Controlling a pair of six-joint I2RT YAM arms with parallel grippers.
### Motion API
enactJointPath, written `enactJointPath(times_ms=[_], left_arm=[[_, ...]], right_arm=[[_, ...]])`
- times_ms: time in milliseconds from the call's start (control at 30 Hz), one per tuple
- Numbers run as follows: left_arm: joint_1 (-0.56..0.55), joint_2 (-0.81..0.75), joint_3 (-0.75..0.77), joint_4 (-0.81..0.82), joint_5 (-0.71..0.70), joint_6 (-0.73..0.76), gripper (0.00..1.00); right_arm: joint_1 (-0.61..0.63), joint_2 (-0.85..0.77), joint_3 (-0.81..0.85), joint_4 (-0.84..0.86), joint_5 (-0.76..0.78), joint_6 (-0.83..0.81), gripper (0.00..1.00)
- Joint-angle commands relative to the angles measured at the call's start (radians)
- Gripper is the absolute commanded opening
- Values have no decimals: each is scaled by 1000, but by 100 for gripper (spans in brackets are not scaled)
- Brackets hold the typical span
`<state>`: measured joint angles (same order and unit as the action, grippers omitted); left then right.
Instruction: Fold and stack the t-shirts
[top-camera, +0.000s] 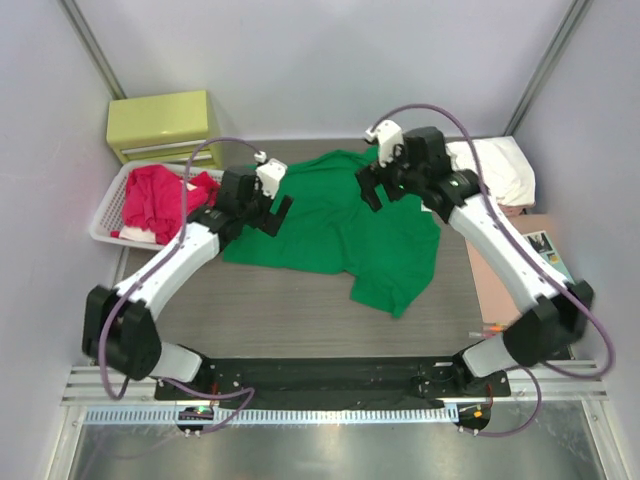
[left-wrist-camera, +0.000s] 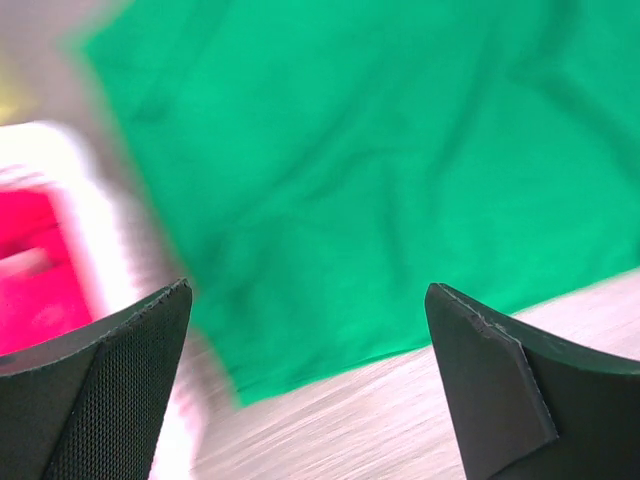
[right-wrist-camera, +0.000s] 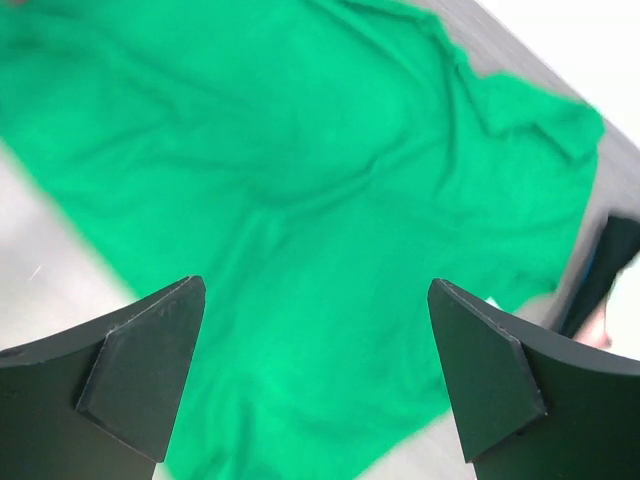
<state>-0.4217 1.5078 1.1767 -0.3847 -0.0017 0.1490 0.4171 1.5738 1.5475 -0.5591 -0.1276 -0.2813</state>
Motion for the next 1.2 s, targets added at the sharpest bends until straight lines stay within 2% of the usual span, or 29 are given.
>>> enactJointPath(times_ms=[0,33,133,267,400,500,533,567,633,733,800,867,1000,1133,1167], left_arm=[[46,-256,-118,217,-231,75,100],[102,-283,-121,216,-248,51,100],[245,-343,-101,149,-189,-15,100],[288,-426,-127,118,-214,-23,100],[308,-492,-193,124,-245,-58,100],[417,-523,-224,144,-201,-100,100],[454,-524,-227,145,-189,-107,100],[472,-525,-226,138,-178,-118,98],[491,-511,-210,110,-147,-134,93],[492,-503,-193,76,-181,-143,100],[504,-508,-192,87,-199,-173,100],[514,-506,-190,95,-219,-190,100],[557,-483,-196,112,-251,-227,100],[618,-468,-227,130,-259,-284,100],[626,-463,-232,132,-250,-284,100]], right_arm=[[-17,-268,-284,-82,15,39,100],[-17,-370,-329,-81,66,40,100],[-32,-490,-461,-107,115,24,100],[-60,-589,-514,-214,106,-7,100],[-69,-589,-498,-335,22,8,95],[-69,-554,-451,-392,-26,-33,92],[-69,-537,-435,-409,-6,-41,88],[-69,-519,-419,-429,8,-54,75],[-67,-451,-385,-533,-9,-99,76],[-69,-422,-391,-648,-60,-146,80],[-69,-445,-411,-685,-58,-186,83],[-69,-480,-428,-680,-14,-222,86],[-29,-466,-489,-684,35,-254,86],[185,-482,-585,-509,225,-174,82],[207,-476,-615,-478,253,-171,81]])
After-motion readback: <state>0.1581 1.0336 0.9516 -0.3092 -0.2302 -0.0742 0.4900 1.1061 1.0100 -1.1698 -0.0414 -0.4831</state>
